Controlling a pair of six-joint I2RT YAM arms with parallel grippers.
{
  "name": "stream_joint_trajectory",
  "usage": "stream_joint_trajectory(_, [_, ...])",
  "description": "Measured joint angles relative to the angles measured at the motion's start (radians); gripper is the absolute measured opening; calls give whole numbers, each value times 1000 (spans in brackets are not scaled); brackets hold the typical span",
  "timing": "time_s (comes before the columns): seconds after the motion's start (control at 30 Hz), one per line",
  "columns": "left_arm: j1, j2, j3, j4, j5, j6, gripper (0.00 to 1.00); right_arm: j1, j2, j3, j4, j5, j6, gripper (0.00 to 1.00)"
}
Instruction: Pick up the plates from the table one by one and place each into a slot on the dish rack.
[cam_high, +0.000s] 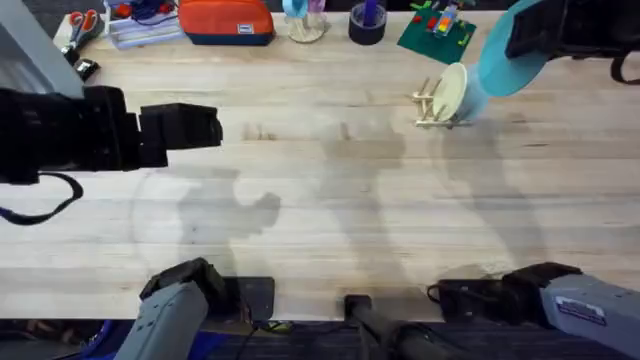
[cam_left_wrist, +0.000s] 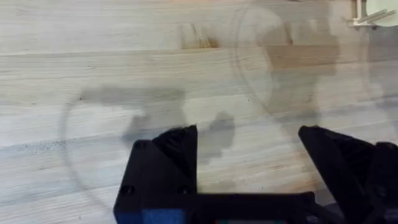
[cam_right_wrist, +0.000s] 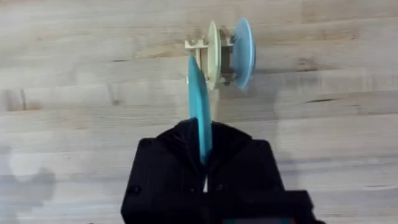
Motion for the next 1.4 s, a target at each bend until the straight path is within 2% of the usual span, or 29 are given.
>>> stream_joint_trajectory(0.27, [0, 0, 0, 0, 0, 0, 993, 0, 58, 0, 8, -3, -15, 32])
stream_joint_trajectory(0.63, [0, 0, 0, 0, 0, 0, 993, 0, 150, 0, 108, -3, -31, 31])
stream_joint_trajectory(1.4, [0, 0, 0, 0, 0, 0, 994, 0, 304, 0, 158, 9, -45, 30])
